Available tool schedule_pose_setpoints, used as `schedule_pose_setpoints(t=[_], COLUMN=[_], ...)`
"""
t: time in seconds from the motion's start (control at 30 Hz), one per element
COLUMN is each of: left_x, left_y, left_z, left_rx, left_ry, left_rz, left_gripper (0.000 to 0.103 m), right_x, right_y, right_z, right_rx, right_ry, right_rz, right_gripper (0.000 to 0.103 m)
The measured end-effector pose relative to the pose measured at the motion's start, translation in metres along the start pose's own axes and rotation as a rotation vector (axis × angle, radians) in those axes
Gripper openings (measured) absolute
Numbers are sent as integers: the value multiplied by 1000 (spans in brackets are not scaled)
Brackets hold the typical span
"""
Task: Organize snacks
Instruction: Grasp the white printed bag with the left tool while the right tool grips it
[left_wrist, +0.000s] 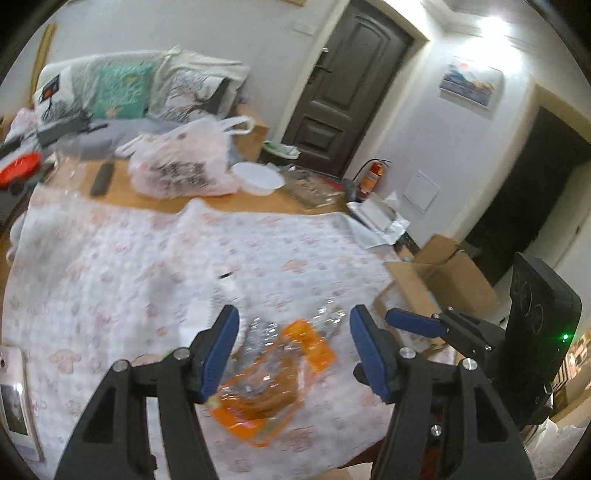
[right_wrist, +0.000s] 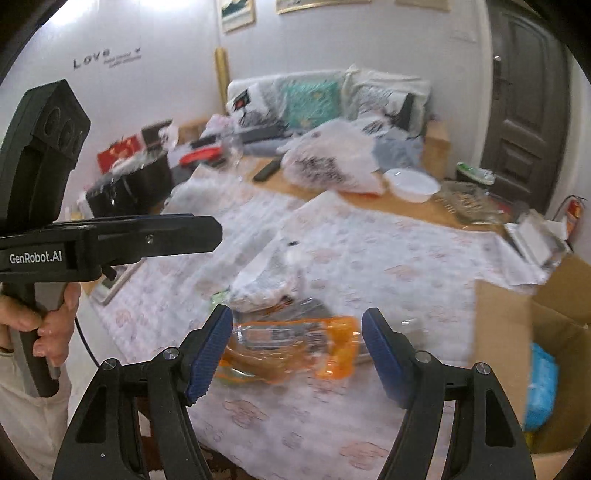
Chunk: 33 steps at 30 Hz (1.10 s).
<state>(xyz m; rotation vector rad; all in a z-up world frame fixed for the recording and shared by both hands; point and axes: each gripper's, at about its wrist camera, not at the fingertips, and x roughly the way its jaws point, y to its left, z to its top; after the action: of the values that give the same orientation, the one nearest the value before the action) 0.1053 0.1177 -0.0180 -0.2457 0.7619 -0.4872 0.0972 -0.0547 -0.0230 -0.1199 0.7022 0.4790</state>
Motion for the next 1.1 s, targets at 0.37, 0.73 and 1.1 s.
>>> schedule_pose_setpoints(t=[0.37, 0.73, 1.1], left_x=[64, 112, 113], left_y=[75, 103, 114], left_z=[-14, -14, -15], left_rx=[-113, -157, -173], left_ry=[92, 136, 124], left_rz=[-36, -144, -149], left_gripper=[59, 59, 59], right_x=[89, 158, 176], right_y=[12, 12, 18], right_z=[6, 9, 14], right_rx=[2, 23, 36], right_ry=[122, 213, 230], right_rz=[61, 128, 178], right_gripper=[70, 70, 78])
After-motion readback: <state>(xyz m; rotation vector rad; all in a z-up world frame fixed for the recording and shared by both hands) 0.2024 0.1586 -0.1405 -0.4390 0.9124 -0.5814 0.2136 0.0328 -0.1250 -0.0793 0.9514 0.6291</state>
